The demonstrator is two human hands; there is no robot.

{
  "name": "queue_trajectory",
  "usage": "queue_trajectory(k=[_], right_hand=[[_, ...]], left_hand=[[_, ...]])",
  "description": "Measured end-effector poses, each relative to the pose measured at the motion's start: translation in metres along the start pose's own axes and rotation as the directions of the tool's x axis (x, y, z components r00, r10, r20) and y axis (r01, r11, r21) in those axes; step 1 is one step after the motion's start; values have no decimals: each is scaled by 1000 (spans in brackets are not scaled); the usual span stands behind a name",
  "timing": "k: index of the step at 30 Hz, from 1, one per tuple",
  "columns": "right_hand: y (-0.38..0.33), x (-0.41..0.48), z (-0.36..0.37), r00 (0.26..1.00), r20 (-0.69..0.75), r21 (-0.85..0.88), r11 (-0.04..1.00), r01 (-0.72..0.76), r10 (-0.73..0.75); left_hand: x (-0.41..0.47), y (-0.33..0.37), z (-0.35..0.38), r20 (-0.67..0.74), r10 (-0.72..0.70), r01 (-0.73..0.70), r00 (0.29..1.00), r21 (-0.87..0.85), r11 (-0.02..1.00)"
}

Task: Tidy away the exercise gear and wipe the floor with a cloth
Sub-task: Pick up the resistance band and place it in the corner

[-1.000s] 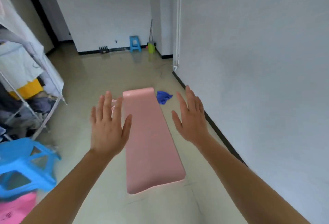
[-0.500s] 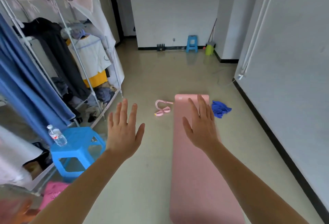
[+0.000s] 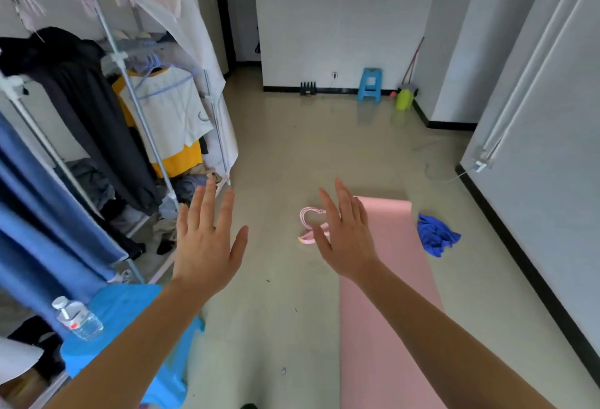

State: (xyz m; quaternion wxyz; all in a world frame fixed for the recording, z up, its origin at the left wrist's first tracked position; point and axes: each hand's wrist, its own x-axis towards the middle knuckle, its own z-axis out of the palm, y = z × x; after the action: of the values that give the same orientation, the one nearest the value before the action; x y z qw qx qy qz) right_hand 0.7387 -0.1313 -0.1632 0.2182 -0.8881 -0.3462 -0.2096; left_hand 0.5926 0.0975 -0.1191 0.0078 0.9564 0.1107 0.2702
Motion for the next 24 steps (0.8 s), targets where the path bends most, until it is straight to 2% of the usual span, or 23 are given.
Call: queue_trajectory(k=[4, 9, 13, 18, 24], right_hand=[[27, 92, 65, 1000, 21, -70, 997, -21, 22], [75, 198, 103, 991, 15, -159, 979, -127, 131], [128, 248, 128, 962, -37, -173, 946, -274, 272], [212, 287, 194, 909, -28, -191, 890, -414, 416], [333, 380, 283, 829, 57, -184, 822, -539, 556]], left_hand=[[87, -55, 68, 41, 19, -18, 999, -25, 1000], [227, -93, 137, 58, 103, -98, 993, -87, 991], [328, -86, 202, 115, 206, -190, 972, -132, 973], [416, -72, 318, 234, 331, -306, 914, -140, 942], [548, -48, 462, 409, 357, -326, 840, -146, 934]])
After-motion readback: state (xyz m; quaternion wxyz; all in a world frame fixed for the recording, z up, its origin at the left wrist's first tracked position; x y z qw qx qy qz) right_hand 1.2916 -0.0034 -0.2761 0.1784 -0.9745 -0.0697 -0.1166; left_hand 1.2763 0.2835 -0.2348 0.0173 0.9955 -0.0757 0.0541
